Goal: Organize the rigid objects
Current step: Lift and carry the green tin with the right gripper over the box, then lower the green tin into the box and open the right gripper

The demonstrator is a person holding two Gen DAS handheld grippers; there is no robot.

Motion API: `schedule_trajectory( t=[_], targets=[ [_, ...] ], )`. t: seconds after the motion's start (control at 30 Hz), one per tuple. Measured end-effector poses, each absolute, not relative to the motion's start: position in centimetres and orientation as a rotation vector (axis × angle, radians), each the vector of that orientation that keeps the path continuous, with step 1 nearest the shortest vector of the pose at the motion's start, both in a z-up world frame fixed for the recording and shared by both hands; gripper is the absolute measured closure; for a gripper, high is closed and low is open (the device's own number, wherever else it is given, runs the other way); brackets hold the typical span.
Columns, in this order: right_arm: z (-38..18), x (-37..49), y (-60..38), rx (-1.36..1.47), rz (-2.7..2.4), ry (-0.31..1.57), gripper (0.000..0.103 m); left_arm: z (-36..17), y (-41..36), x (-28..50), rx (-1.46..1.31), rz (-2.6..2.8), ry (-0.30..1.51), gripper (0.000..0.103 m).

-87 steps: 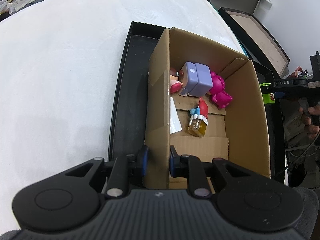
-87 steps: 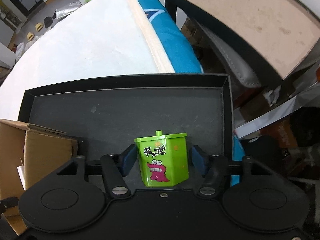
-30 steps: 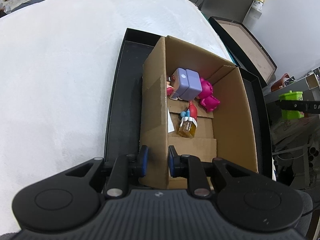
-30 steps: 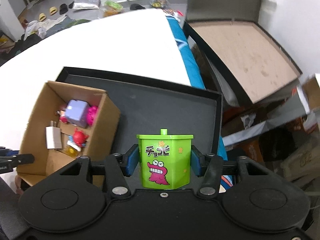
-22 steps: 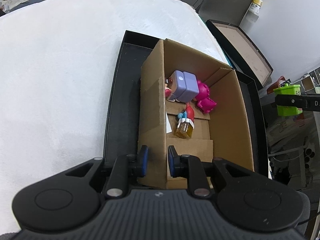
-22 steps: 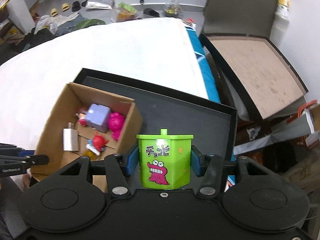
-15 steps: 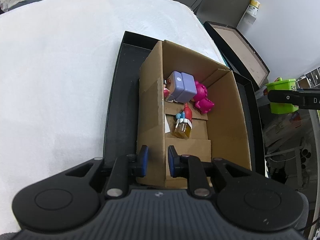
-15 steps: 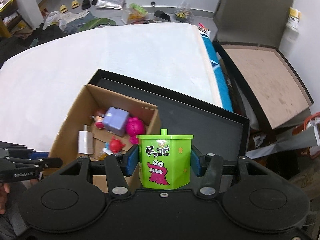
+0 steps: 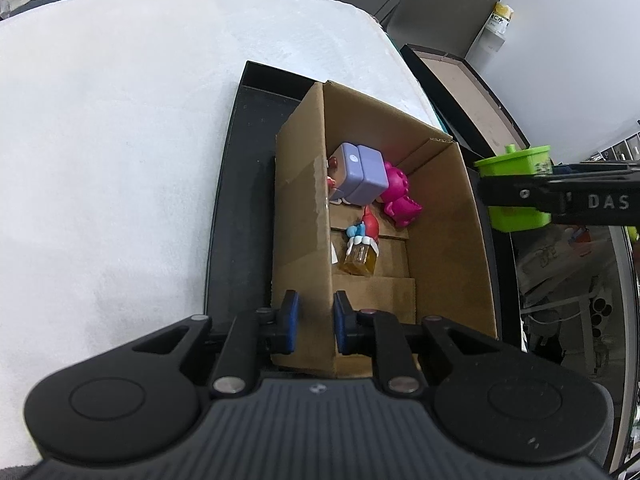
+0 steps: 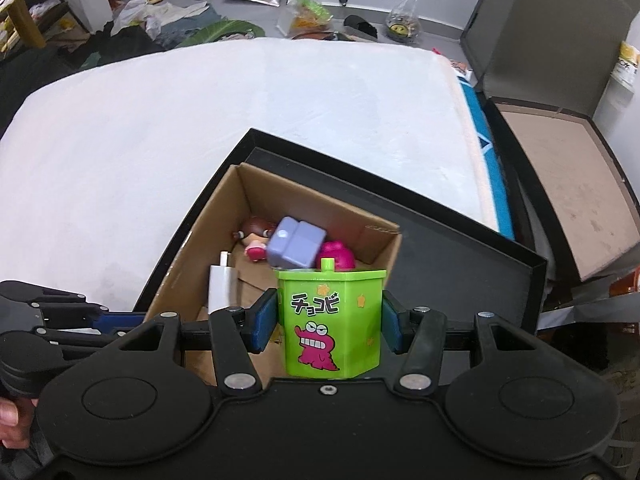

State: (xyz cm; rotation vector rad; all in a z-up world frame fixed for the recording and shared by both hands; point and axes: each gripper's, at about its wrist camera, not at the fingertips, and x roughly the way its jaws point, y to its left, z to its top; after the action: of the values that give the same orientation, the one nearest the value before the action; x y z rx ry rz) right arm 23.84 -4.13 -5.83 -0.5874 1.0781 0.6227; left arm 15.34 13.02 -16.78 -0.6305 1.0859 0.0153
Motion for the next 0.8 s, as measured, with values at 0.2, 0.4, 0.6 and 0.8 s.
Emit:
schedule_trajectory(
  t=[0.2,0.4,0.6,0.8],
  targets=[
    [-7.7,23.3,-3.1,-0.59,0.623,1.113,0.051,-16.9,13.0,15.4,-0.627,0.014,1.09,0.086],
    [-9.5,22.9,-2.3,-0.614,0.615,1.138,0.051,-17.0,12.9,15.4,-0.619,0.017,1.094,0.086],
    [-11.1,23.1,-2.1,-0.639,0.597,1.157,0.051,-17.2,12.8,15.6,-0.612,0.019,1.103,0.086],
    [-12.6,23.3,-2.0,-0.673,0.57,1.171,0.051,-17.5,12.7,15.9,-0.605,0.019,1.116,0.085]
  ],
)
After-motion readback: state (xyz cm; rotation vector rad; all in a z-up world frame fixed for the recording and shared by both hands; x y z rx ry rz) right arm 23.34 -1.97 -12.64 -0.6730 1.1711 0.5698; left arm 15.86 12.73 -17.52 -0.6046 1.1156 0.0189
